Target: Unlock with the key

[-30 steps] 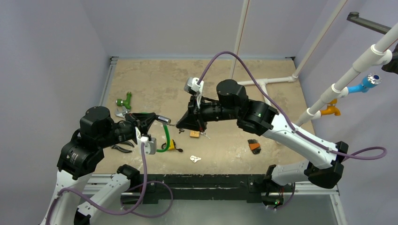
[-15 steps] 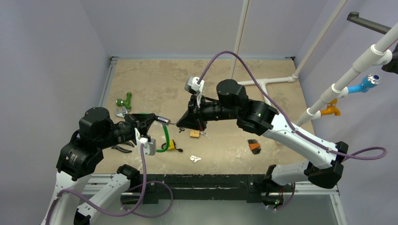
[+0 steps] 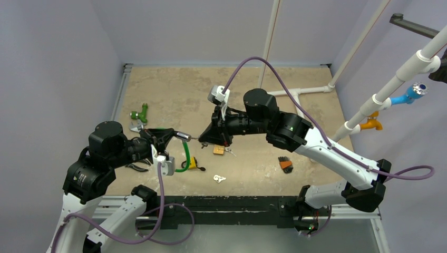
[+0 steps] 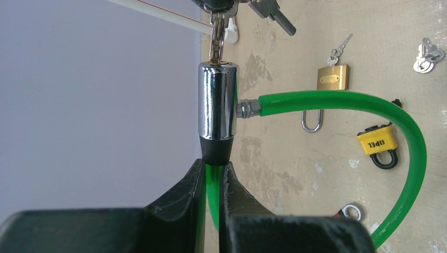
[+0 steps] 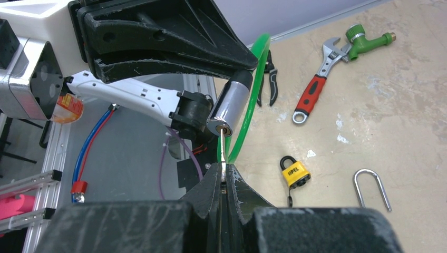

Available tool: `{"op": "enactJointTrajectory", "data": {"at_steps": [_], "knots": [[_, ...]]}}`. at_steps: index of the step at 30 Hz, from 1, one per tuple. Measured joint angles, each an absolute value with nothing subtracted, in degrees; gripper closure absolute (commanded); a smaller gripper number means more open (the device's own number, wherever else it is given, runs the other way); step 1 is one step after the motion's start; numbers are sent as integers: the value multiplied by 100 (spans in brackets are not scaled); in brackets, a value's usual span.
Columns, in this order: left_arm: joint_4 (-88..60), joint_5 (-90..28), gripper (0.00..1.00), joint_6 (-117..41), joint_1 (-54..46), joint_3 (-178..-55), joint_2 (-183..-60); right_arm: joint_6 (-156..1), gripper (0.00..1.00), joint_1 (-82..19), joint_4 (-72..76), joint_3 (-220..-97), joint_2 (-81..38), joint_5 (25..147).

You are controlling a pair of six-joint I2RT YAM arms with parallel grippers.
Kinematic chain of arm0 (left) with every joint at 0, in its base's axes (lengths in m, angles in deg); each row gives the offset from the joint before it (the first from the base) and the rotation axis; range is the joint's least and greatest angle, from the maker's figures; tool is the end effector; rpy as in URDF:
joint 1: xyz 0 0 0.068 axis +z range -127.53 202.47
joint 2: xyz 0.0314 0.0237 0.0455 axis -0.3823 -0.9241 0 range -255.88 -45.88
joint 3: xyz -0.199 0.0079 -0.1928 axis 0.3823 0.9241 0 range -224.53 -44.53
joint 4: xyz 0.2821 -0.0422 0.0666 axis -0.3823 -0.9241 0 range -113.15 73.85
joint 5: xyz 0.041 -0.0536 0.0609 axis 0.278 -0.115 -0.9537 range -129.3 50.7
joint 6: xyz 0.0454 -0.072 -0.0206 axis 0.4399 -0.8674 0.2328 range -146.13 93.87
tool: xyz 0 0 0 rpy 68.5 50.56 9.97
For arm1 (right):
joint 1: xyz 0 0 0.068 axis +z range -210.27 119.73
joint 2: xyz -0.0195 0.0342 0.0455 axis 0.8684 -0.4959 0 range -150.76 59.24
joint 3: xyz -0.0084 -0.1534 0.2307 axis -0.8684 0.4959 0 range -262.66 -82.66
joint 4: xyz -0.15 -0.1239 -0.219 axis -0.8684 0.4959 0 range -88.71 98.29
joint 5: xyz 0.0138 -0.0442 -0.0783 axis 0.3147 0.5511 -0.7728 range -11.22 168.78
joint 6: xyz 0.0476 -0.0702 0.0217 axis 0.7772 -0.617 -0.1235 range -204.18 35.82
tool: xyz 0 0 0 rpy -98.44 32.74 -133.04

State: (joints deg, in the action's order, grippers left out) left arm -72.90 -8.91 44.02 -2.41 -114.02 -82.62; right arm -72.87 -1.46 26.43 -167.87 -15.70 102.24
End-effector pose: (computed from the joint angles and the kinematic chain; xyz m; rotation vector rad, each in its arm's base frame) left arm 0.1060 -0.0924 0.4178 1.6274 1.0359 -0.0014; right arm 0.1568 0.3187 0.4442 -1.0798 1.6738 1.2032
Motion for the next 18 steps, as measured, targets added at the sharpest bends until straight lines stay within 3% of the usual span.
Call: {"op": "enactJointTrajectory", "data": {"at_steps": [18], "knots": [[-7384,-1205,100,4636,-274,-11402,-8220,-6983,100,-153,2650,-16745,-1860,10253]]}}
